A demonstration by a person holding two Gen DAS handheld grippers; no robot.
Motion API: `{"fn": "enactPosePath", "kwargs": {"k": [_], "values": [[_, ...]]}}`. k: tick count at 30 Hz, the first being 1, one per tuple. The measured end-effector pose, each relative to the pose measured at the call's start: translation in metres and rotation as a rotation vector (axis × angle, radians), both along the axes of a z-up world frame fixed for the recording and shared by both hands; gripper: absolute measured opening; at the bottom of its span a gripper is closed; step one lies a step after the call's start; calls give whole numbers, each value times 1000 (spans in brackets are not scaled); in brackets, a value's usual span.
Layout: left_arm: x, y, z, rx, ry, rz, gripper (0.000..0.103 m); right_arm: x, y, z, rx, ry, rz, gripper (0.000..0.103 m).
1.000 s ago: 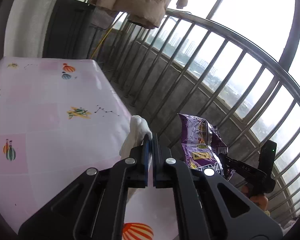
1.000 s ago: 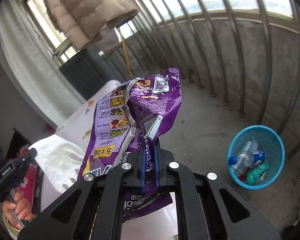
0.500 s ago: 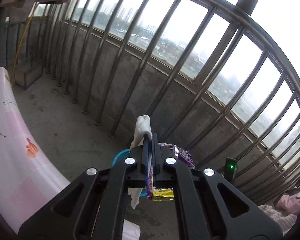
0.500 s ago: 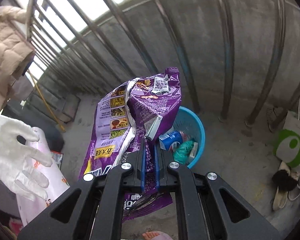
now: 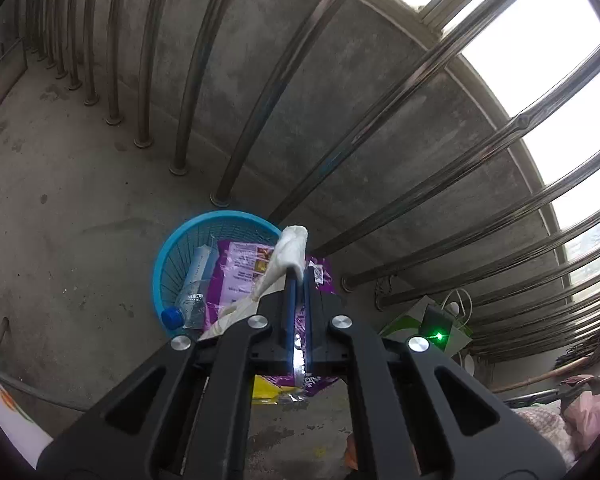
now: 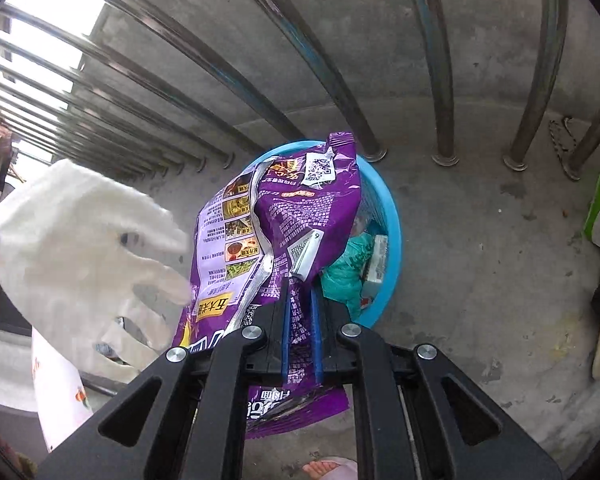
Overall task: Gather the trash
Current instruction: 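Carry the glove with the left tool while the right tool carries the purple bag to the basket, then open both tools over the basket to drop the glove and purple bag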
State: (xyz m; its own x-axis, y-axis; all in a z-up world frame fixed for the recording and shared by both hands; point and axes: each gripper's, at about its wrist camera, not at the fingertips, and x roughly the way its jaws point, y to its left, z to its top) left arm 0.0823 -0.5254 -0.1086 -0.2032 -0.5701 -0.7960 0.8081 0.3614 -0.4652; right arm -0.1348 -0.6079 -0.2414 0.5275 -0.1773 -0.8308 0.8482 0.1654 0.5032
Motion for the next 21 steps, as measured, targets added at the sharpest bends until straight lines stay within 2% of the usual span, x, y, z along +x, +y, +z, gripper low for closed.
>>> {"fn": "enactPosePath", "kwargs": {"k": [1,2,3,4,6,8,10,14,16,18,20,21], "values": [[-3,-9,-11,29,0,-18,7,5,-5,-10,-6,8,8,15],[-4,-17,-23,72,0,-31,22,11,-11,-21,-7,26,18,21],[-4,-21,-34,112,-7,-29,40,16,-18,-37,5,61,23,32],[-3,-25,-42,138,-14,-21,42,24,-22,-45,24,93,28,38],[1,-23,-46,145,-2,-3,42,27,-31,-61,68,162,25,40],[5,-15,-40,122,9,1,44,17,-35,-61,77,141,-16,40],[10,-7,-29,107,-30,-3,46,5,-35,-49,35,116,-58,52],[20,13,-1,65,-63,14,47,-13,-26,-16,-67,73,-112,54],[24,27,18,35,-83,22,48,-10,-19,-4,-99,44,-79,54],[27,45,37,5,-115,30,52,7,-12,0,-111,41,17,54],[28,65,57,-24,-152,38,54,28,-9,-10,-87,97,132,50],[28,77,66,-36,-170,43,57,46,-8,-23,-48,157,190,42]]}}
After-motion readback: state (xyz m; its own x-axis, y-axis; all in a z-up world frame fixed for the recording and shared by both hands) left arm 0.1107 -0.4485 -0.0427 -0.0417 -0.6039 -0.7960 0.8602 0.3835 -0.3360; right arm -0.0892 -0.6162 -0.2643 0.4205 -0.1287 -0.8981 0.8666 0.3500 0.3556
